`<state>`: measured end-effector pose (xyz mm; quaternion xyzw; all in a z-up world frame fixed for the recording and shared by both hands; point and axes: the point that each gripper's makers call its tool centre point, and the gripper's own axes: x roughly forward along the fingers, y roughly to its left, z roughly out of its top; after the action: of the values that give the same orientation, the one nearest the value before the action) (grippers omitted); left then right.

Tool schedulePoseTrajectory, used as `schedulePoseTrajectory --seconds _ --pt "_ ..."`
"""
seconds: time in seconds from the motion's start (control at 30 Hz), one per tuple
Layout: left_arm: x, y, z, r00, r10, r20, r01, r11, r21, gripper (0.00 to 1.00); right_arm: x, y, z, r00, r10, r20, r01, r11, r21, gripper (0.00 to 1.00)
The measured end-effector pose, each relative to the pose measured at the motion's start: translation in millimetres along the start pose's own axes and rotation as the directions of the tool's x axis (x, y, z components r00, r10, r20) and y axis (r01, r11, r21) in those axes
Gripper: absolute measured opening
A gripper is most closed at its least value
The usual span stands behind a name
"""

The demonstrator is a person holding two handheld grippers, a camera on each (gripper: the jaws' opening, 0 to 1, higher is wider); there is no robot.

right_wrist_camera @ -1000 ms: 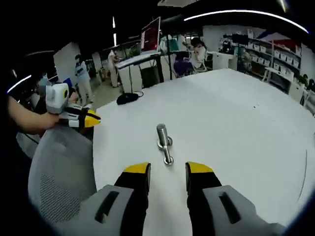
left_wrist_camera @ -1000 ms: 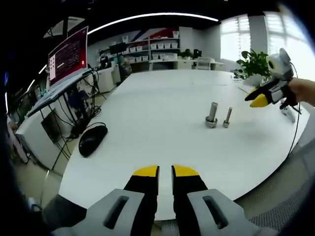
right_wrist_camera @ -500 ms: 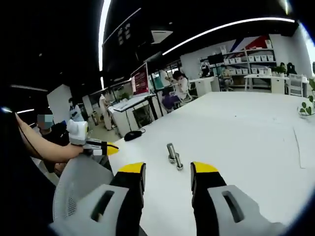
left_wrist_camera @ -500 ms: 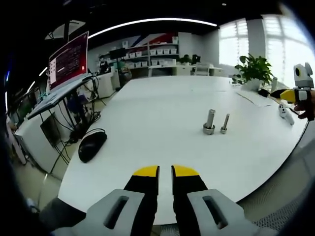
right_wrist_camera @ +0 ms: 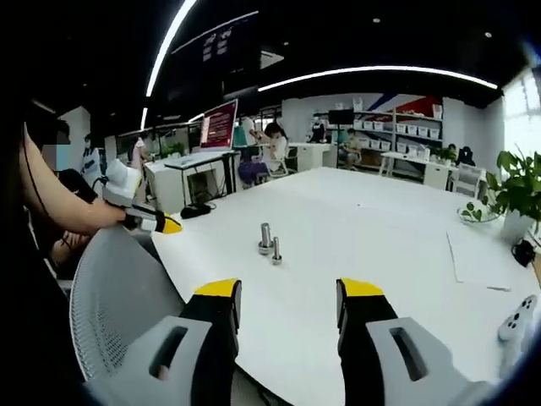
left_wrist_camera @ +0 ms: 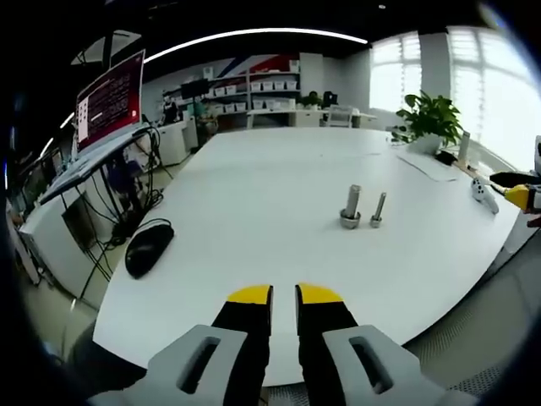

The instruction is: Place the washer onto the threaded stud by aligning its center hole with the stud, sliding it down to the base, and recovering from edge contact or off-axis alignment until the washer reaches the visible bottom stop.

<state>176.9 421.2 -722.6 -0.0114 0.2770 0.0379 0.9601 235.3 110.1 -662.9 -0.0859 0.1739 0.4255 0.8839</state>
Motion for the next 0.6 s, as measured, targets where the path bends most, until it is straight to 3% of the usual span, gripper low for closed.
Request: schedulePoseTrajectory --seconds 0.13,0.37,0.43,0.47,0.5,0.53,0.6 --pt "-0.4 -1.0 -1.1 1.000 -0.006 -0.005 0.006 1.000 0.000 0.09 1.6 -9.2 -20.8 0.997 -0.056 -0.048 0.057 0.998 0.015 0.49" --pt "-0.2 -1.2 -2.8 1.000 -0.007 -0.012 0.007 1.000 0.003 0.09 7.5 -8.5 -36.8 0.995 -0.072 -0.076 0.068 0.996 -0.054 0.49" --pt "-0.2 -1.9 -3.9 1.000 -0.008 -0.019 0.009 1.000 0.005 0.08 7.9 -8.7 -50.6 0.991 -0.078 -0.105 0.062 0.987 -0.151 0.49" --pt "0.0 -2.5 -4.6 1.000 -0.009 -0.022 0.010 1.000 0.005 0.08 7.2 -9.6 -59.8 0.985 -0.074 -0.156 0.063 0.995 -0.073 0.47" --pt "0.2 -3.1 -4.8 1.000 -0.011 -0.026 0.011 1.000 0.009 0.08 7.9 -10.9 -57.0 0.987 -0.061 -0.151 0.058 0.998 -0.021 0.43" --pt "0.3 -2.8 -4.2 1.000 -0.009 -0.023 0.009 1.000 0.013 0.08 10.1 -16.9 -46.6 0.993 -0.078 -0.085 0.077 0.997 -0.009 0.43" --pt "0.0 -2.2 -4.5 1.000 -0.006 -0.023 0.006 1.000 0.001 0.08 8.4 -15.3 -54.0 0.990 -0.073 -0.123 0.070 0.997 -0.033 0.46"
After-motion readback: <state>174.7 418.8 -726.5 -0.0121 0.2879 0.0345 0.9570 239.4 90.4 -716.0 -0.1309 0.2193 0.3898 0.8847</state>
